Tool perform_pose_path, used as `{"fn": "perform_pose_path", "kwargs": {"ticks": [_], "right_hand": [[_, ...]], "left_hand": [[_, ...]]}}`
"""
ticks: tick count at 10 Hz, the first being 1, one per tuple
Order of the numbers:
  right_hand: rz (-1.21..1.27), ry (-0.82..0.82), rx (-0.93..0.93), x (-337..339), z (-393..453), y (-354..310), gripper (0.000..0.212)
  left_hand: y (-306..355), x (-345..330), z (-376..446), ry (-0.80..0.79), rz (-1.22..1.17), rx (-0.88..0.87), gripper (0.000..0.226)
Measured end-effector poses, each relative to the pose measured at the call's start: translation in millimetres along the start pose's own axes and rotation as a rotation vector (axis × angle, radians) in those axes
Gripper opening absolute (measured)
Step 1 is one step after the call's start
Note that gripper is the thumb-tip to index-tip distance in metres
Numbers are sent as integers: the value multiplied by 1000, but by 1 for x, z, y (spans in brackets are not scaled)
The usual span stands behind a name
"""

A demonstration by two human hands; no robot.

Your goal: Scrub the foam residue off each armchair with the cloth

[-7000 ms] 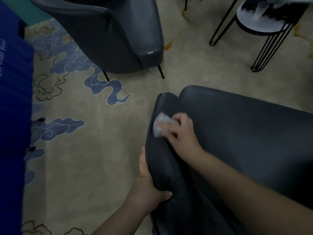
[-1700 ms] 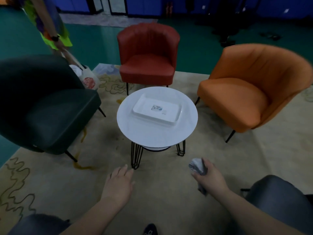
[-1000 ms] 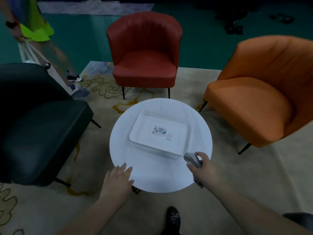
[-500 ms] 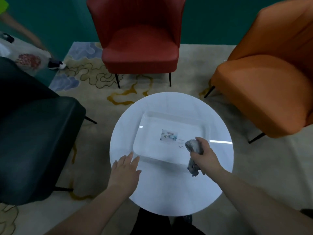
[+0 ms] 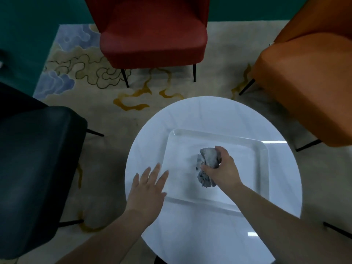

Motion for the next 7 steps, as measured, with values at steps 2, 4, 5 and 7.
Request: {"fn": "perform_pose_path", "kwargs": {"ticks": [2, 4, 5, 7], "right_hand": [[-194, -30, -30, -17, 18, 17, 96], [-298, -34, -29, -16, 23, 27, 103], [-416, -43, -60, -15, 25, 28, 106], [-495, -92, -115, -4, 18, 23, 114]], "left_hand": [[-6, -11, 22, -14, -1, -4, 67], [-9, -21, 30, -47, 1, -11, 73], [-9, -25, 32, -65, 38, -36, 78], [-7, -20, 33, -90, 53, -40, 79]]}}
Point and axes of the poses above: each hand's wrist, its own z-axis towards the middle knuckle, its own x-axis out of the back of the hand, y = z × x, the point moved 8 cm from there along z, towards the middle knuckle, and after that the axes turned 9 degrees about z, right-handed, at the moved point
